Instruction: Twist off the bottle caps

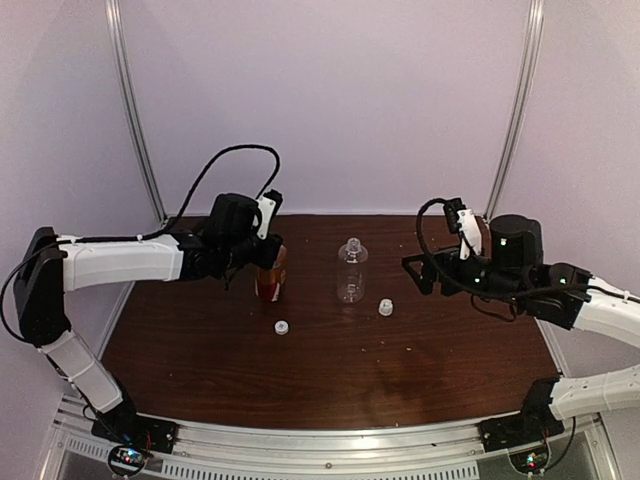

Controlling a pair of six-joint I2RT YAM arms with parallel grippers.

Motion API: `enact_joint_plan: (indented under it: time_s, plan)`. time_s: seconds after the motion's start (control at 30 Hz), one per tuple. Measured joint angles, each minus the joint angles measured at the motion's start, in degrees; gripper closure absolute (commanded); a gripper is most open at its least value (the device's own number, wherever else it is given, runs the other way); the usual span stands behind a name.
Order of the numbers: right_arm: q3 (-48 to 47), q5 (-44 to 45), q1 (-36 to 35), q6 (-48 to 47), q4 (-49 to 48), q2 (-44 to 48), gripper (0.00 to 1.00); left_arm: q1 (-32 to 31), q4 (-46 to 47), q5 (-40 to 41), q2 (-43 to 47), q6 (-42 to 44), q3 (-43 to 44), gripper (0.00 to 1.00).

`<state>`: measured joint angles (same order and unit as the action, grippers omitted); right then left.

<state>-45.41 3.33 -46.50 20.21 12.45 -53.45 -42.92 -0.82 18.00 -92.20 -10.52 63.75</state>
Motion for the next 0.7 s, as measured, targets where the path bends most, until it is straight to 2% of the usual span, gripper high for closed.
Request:
enact_joint_plan:
  time_s: [0.7]
  plan:
    - [0.0, 0.0, 0.1, 0.8, 0.0, -1.6, 0.0, 1.4, 4.2, -1.4, -4.1, -1.9, 0.4, 1.0]
